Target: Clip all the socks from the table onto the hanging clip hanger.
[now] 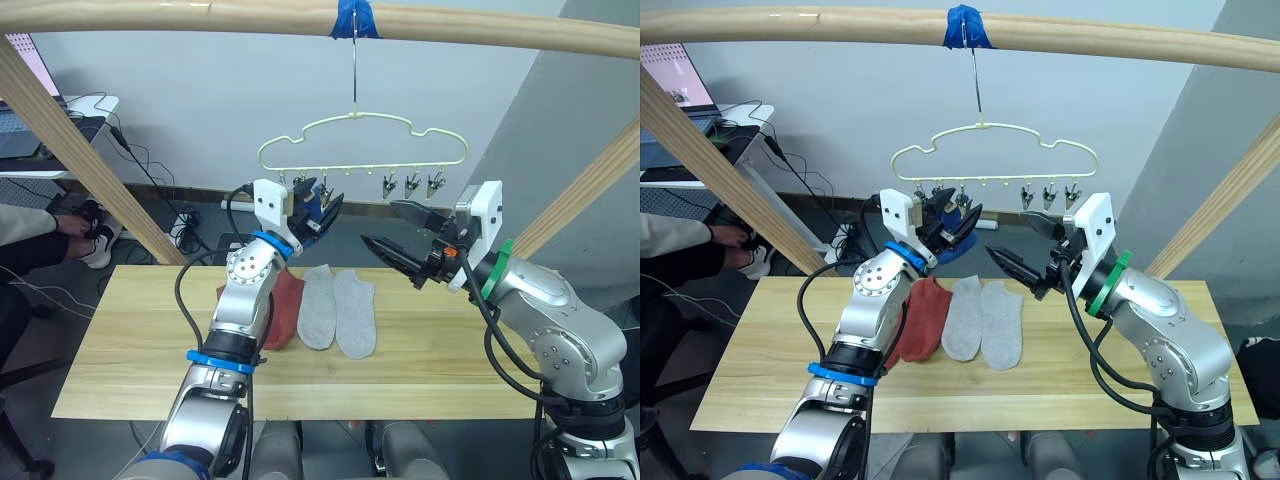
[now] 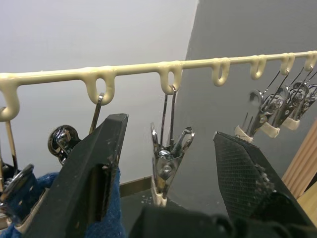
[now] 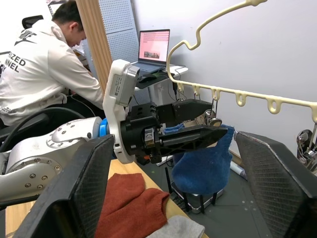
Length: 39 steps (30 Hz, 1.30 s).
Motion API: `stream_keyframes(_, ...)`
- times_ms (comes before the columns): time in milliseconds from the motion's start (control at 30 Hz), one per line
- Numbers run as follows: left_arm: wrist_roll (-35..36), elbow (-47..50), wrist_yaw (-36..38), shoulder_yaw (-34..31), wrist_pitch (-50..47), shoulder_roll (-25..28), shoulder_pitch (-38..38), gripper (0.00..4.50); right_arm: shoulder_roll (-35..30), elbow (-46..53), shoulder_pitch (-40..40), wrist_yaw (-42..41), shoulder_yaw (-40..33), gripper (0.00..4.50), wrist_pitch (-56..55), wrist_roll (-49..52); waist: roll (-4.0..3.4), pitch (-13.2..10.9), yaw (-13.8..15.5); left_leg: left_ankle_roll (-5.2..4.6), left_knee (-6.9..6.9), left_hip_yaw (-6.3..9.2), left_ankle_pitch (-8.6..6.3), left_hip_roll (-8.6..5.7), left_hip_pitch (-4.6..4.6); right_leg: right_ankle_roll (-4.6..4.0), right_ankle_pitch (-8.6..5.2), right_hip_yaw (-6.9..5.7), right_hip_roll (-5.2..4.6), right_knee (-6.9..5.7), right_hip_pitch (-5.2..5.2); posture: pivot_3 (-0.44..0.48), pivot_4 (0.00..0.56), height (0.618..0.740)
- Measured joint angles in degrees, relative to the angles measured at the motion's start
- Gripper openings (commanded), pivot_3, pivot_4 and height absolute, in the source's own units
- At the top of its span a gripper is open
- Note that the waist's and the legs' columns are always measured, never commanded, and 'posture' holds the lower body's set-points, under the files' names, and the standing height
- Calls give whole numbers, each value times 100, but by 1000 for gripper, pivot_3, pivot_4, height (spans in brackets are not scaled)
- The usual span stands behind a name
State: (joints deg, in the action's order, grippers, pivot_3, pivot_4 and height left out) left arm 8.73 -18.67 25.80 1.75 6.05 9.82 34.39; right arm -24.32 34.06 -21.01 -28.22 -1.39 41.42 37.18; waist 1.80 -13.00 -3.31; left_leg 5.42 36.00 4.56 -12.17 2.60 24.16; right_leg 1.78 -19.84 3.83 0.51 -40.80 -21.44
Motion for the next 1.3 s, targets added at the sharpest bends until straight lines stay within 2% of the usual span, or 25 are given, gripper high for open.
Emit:
stream_keyframes(700,-39,-291,-146,-12,211,-75,152,2565,-41,14,-54,11,25,4067,17,7,0,0,-4,0,1,0,0,0,0,0,0,-1,0,-1,0,-100,195,740)
stream_keyframes(800,-37,-382,-144,-43,231,-92,193,1996,-41,14,-75,38,25,4067,20,10,0,0,-6,0,0,0,0,0,0,0,0,-1,0,-1,0,-102,196,740)
stream_keyframes(933,-28,-383,-129,-51,241,-117,197,811,-40,16,-75,80,25,4067,29,15,0,0,-8,0,0,0,0,0,0,0,0,-1,0,-1,0,-102,194,740)
stream_keyframes(1000,-22,-382,-122,-51,241,-126,205,475,-40,23,-75,81,25,4067,29,17,0,0,-9,0,0,0,0,0,0,0,0,-1,0,-1,0,-102,194,740)
stream_keyframes(1100,-17,-382,-116,-51,240,-130,223,230,-40,59,-73,82,26,4067,29,18,0,0,-9,0,1,0,0,0,0,0,0,-1,0,-2,0,-101,195,740)
stream_keyframes(1300,-6,-383,-113,-59,236,-130,232,114,-39,77,-23,82,27,4067,27,17,0,0,-10,0,1,0,0,0,0,0,0,0,0,-2,0,-104,195,740)
